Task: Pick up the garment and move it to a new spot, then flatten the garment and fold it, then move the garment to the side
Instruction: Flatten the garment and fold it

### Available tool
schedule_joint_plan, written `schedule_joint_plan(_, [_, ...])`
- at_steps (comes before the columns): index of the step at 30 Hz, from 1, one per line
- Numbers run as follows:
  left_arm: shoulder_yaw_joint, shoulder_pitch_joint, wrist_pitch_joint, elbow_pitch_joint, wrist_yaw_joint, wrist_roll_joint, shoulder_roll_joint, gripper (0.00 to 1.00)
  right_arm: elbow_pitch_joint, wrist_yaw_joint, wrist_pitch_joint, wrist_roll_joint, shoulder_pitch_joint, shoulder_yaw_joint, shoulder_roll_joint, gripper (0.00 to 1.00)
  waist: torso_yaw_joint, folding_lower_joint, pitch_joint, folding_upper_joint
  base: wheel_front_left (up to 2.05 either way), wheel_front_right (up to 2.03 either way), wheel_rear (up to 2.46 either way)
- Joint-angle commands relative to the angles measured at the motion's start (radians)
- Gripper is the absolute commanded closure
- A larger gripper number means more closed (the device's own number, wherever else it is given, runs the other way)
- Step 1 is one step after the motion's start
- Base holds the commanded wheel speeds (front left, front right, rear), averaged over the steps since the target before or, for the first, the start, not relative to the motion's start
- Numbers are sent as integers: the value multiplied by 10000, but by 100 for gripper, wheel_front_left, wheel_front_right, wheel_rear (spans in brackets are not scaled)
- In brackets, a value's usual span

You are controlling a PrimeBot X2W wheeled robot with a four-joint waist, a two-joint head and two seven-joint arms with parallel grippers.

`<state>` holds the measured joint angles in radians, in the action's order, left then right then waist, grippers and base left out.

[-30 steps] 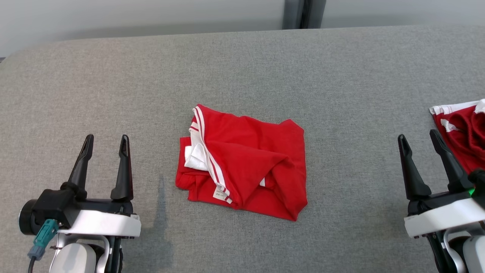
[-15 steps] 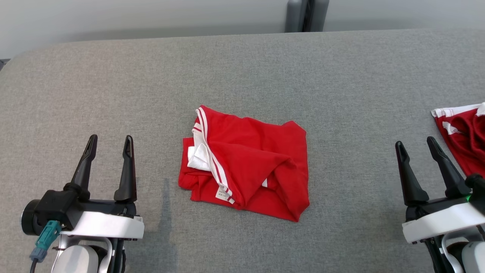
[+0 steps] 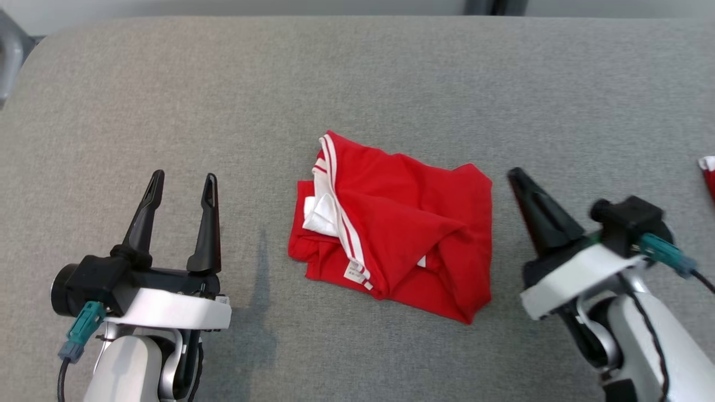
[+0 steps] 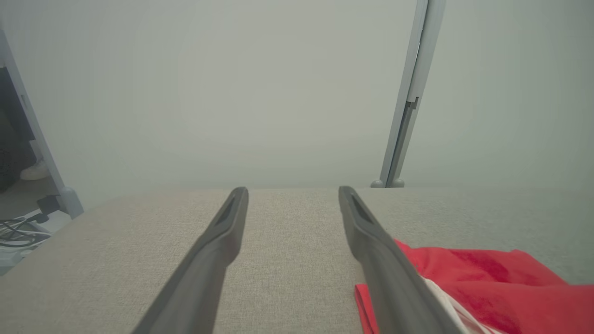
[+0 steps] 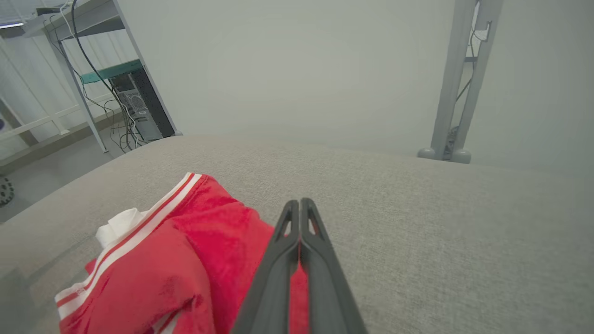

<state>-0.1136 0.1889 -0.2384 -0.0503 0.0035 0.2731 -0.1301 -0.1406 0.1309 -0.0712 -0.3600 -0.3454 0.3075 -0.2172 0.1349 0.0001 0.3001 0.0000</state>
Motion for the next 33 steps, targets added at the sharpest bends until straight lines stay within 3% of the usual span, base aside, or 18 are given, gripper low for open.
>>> schedule_joint_plan(1, [-1, 158, -70, -41, -31, 16, 4, 0, -93, -4, -62, -75, -196, 182, -60, 100, 179, -1, 176, 0, 0, 0, 0])
schedule_joint_plan(9, [-86, 428, -200, -334, -112, 61, 113, 0, -1534, -4, -126, -933, -1660, 2823, -397, 100, 429, -1, 396, 0, 0, 0, 0])
schedule_joint_plan(16, [-66, 495, -247, -466, -178, 98, 180, 0, -2271, -4, -102, -1829, -2184, 4378, -695, 100, 429, -1, 524, 0, 0, 0, 0])
schedule_joint_plan(24, [-43, 539, -265, -561, -232, 74, 213, 0, -2447, -4, -172, -2700, -2336, 5480, -397, 100, 344, -1, 588, 0, 0, 0, 0])
schedule_joint_plan(33, [-35, 572, -274, -655, -310, 75, 247, 0, -2903, -3, -302, -2952, -2189, 5926, 296, 100, 304, -1, 577, 0, 0, 0, 0])
